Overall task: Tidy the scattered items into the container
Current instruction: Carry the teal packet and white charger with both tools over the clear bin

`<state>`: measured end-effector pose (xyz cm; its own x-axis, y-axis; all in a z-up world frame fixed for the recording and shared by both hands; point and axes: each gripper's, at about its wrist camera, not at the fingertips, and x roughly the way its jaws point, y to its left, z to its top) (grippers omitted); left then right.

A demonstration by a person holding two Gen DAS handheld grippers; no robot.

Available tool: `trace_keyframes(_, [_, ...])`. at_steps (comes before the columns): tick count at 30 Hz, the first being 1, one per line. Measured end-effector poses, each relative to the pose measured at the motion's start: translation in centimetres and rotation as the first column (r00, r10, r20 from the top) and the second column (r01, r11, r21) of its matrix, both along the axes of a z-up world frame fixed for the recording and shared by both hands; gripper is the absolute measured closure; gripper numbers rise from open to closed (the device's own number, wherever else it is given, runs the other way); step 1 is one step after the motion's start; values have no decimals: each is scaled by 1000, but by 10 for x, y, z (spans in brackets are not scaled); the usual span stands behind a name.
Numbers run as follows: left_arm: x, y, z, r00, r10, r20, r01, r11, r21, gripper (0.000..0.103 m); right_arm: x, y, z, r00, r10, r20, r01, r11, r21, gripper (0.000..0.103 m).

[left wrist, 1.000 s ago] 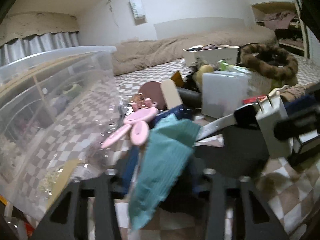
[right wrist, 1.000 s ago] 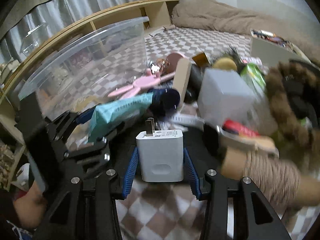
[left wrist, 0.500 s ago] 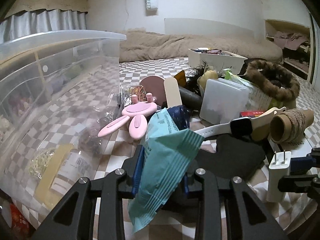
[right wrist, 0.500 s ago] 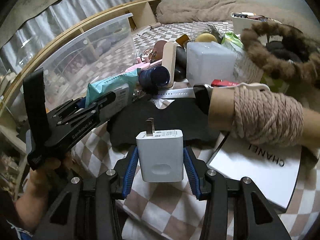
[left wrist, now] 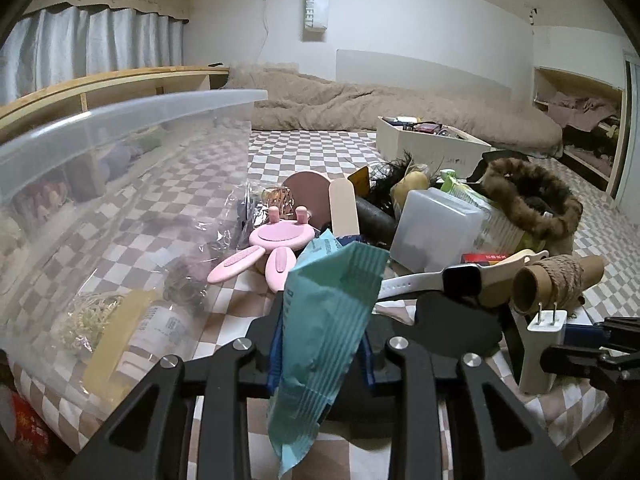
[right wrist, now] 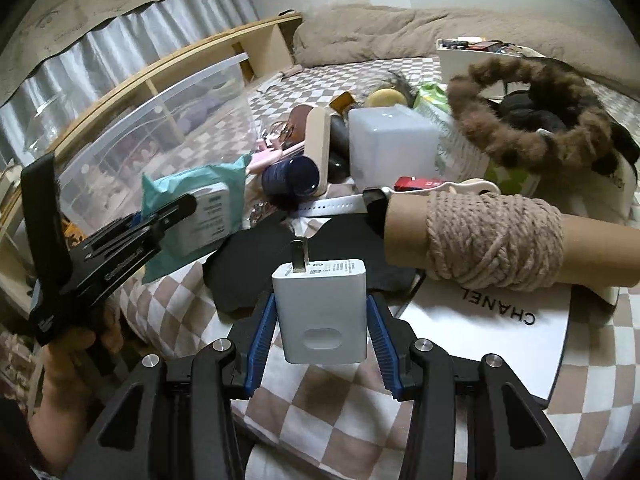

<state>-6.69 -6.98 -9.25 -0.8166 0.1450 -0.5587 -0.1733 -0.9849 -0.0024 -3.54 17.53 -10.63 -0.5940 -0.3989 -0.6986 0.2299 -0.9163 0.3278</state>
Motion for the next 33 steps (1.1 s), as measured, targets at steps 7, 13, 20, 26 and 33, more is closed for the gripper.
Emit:
trace_keyframes(7, [17,-6,15,999,-12,-42,12,1000,16,74,8,4,8,999,-35,-19,35,999,-20,56])
trace_keyframes(13, [29,-5,31,996,-41,-81,43,999,29,74,12,4,21,998,-45,-50,44,998,-34,56])
trace_keyframes(20, [38,-2,53,988,-62,-139,70,996,51,74,14,3,39,994,-61,-92,55,997,-57,56])
trace_keyframes(26, [44,-5,75,978,-65,-199,78,995,57,74,14,4,70,981,-75,-177,60,994,-90,60])
trace_keyframes(33, [44,-12,93,970,-51,-239,69,996,64,74,-2,5,51,991,-72,-109,66,996,-58,60])
